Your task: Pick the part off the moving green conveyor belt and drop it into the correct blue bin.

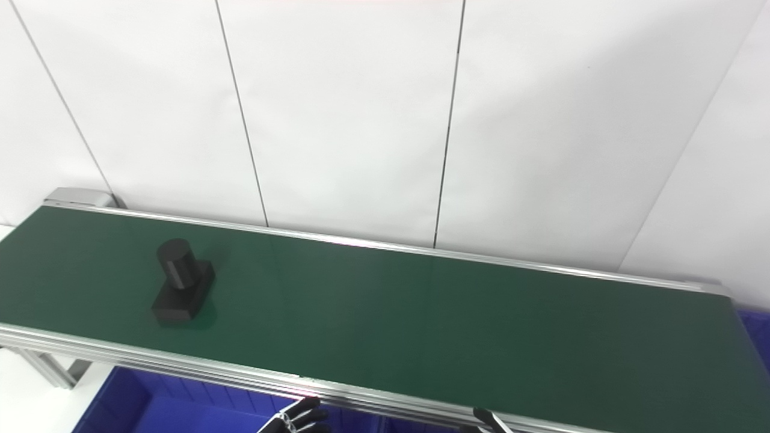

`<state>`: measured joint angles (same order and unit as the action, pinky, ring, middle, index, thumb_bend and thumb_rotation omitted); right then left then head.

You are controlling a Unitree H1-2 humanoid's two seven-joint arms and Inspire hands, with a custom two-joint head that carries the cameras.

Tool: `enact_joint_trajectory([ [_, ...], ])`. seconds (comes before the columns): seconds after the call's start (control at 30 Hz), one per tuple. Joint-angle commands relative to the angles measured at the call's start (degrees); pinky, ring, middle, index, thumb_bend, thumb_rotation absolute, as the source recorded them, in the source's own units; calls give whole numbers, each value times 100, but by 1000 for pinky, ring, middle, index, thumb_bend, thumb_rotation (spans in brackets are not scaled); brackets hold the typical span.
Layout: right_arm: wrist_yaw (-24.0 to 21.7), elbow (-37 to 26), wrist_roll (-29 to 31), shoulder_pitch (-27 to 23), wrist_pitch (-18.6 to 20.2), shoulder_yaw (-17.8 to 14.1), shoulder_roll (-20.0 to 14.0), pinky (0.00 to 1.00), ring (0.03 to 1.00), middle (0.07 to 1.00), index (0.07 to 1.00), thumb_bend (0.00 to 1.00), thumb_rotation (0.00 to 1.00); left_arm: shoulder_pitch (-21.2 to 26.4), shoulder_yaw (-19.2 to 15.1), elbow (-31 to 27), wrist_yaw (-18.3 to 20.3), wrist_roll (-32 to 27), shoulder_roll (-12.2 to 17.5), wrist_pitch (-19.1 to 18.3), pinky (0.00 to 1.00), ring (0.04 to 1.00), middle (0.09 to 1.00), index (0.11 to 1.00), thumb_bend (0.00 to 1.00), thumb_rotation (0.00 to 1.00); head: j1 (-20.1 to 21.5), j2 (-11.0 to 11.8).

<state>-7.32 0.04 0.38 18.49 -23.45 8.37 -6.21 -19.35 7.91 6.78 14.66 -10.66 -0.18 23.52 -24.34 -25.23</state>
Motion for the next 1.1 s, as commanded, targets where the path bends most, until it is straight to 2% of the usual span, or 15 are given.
enact_joint_trajectory([
  [0.0, -35, -212, 32, -48, -348, -38, 10, 602, 700, 756, 853, 365, 498, 50, 24, -78, 12, 27, -47, 225, 689, 748, 786, 816, 829, 528, 4, -6],
  [0.43, -268, -1083, 243, -216, -341, -147, -162, 621, 716, 769, 864, 326, 399, 133, 8, 51, 6, 105, -124, 313, 687, 748, 789, 817, 816, 511, -71, -14],
  [0.6, -260, -1540, -133, -424, 63, -151, -253, 616, 711, 774, 856, 320, 463, 175, -4, 114, 19, 96, -144, 324, 685, 748, 788, 818, 814, 508, -56, -3],
  [0.8, -307, -1655, -257, -821, 247, -73, -285, 584, 704, 779, 827, 312, 488, 239, -26, 192, 31, 113, -162, 329, 686, 746, 787, 819, 814, 506, -18, 17],
  [0.97, -393, -1814, -326, -1144, 594, -4, -294, 599, 732, 785, 819, 375, 580, 295, -51, 251, 48, 106, -183, 331, 692, 744, 785, 814, 814, 506, 20, 32],
  [1.07, -422, -1859, -455, -1363, 738, 18, -323, 595, 734, 791, 823, 391, 602, 318, -62, 275, 37, 122, -191, 331, 692, 744, 785, 815, 817, 508, 31, 47],
])
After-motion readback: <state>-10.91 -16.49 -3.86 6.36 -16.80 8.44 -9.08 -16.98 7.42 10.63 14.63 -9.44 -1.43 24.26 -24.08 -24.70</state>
